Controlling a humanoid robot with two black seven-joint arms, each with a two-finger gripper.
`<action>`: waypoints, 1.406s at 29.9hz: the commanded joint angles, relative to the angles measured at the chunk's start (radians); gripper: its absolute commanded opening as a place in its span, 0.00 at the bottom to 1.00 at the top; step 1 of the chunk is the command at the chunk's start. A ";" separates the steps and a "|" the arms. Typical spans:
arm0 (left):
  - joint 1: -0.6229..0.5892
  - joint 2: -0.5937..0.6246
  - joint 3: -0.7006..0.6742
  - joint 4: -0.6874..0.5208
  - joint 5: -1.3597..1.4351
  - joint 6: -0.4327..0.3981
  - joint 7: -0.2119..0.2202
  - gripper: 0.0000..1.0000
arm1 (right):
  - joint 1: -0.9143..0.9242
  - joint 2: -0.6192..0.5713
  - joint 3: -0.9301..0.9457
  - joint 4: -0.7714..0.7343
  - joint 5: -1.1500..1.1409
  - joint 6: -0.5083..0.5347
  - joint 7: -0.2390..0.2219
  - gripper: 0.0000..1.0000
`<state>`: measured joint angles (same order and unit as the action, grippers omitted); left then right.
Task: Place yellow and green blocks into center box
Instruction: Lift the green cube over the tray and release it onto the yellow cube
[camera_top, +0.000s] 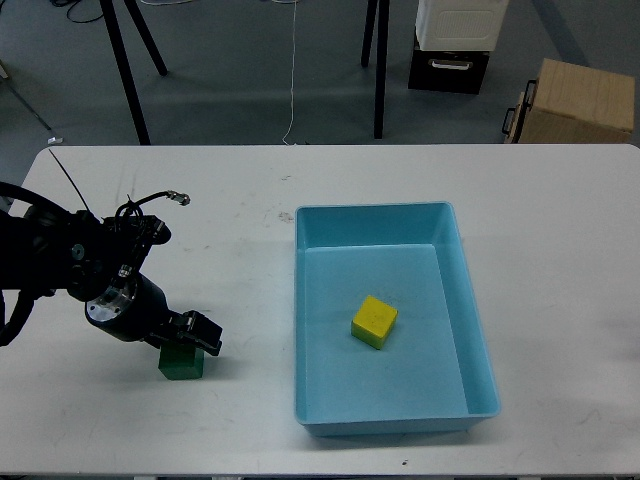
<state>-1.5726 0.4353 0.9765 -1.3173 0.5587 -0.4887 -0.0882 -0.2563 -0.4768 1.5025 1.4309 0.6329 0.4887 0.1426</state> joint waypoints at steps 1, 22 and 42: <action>-0.001 -0.003 0.005 0.000 0.001 0.000 -0.002 0.69 | 0.000 0.000 0.001 -0.001 -0.001 0.000 0.000 1.00; -0.490 -0.133 -0.030 -0.086 0.012 0.000 0.024 0.00 | 0.000 -0.003 -0.002 -0.001 -0.002 0.000 0.000 1.00; -0.385 -0.435 -0.088 0.159 -0.109 0.000 -0.107 0.57 | -0.026 -0.009 0.001 0.002 -0.004 0.000 0.000 1.00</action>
<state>-2.0041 0.0001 0.8954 -1.1855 0.4514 -0.4887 -0.1935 -0.2820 -0.4864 1.5048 1.4310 0.6289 0.4887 0.1426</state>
